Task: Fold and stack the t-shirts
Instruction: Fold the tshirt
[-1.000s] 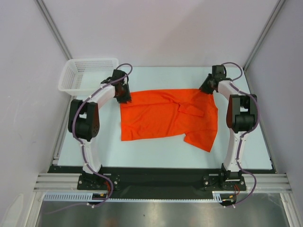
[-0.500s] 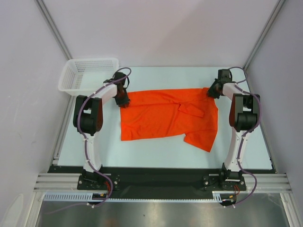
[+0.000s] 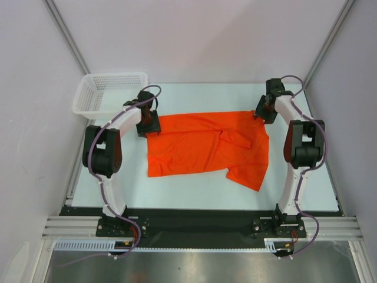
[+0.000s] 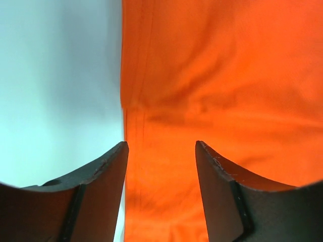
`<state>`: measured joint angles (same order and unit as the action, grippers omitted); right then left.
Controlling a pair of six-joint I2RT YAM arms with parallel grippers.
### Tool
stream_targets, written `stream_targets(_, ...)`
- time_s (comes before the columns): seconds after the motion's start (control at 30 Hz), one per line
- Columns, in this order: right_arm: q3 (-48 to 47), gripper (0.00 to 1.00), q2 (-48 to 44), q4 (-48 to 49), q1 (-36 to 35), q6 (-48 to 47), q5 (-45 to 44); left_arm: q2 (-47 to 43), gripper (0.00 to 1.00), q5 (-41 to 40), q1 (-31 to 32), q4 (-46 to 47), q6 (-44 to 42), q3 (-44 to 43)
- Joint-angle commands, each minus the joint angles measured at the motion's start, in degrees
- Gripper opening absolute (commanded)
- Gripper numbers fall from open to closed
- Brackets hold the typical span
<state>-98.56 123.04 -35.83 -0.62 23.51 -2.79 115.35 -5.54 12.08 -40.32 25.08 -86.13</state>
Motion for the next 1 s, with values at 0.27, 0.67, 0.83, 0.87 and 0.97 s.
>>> stream_targets(0.27,21.8,0.65,-35.0,-11.6,-5.4,-1.6,2.2,-27.6,0.51,5.1,3.6,-0.6,4.3,21.7)
stream_targets(0.67,39.1,0.61,-60.5,-14.1,-13.6,3.9,8.8,-39.3,0.43,-2.4,8.8,1.5,20.8,43.1)
stream_targets(0.83,41.9,0.61,-67.9,-20.2,-13.7,2.5,7.0,-37.2,0.45,-3.1,8.7,1.5,23.9,43.8)
stream_targets(0.87,42.4,0.61,-68.8,-20.9,-13.6,2.5,6.3,-37.2,0.46,-3.1,8.6,1.7,24.4,44.3)
stream_targets(0.97,44.2,0.6,-71.4,-22.3,-13.3,2.7,5.1,-36.6,0.45,-3.1,8.7,3.6,25.2,44.6)
